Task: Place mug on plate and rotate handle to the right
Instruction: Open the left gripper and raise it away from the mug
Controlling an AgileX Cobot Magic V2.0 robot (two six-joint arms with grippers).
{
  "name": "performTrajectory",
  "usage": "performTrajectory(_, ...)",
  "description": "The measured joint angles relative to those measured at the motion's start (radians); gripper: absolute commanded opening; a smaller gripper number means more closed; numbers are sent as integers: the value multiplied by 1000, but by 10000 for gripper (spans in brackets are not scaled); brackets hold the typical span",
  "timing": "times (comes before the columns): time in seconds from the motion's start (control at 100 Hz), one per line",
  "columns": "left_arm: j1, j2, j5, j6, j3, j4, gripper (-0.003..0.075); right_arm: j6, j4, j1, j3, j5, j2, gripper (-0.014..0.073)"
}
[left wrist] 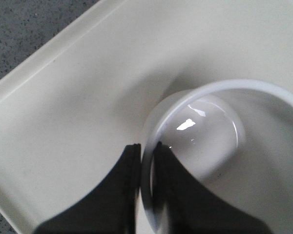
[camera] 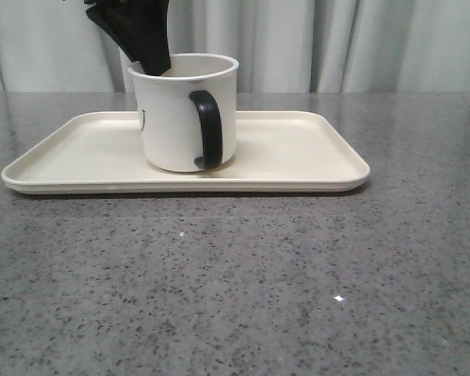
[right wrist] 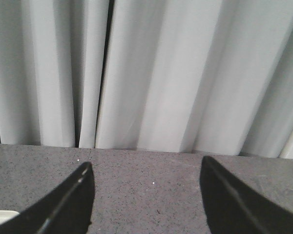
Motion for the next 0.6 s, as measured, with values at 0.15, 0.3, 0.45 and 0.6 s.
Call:
performTrajectory(0.15,0,0,5,0,0,-3,-5,0,0,0,0,1,0,476)
performTrajectory(0.3,0,1,9,0,0,-6,109,0,0,0,0,2,0,476)
performTrajectory(0.45,0,1,14,0,0,-8,274,0,0,0,0,7,0,476)
performTrajectory(0.6,0,1,15,0,0,-8,348,0,0,0,0,13,0,476)
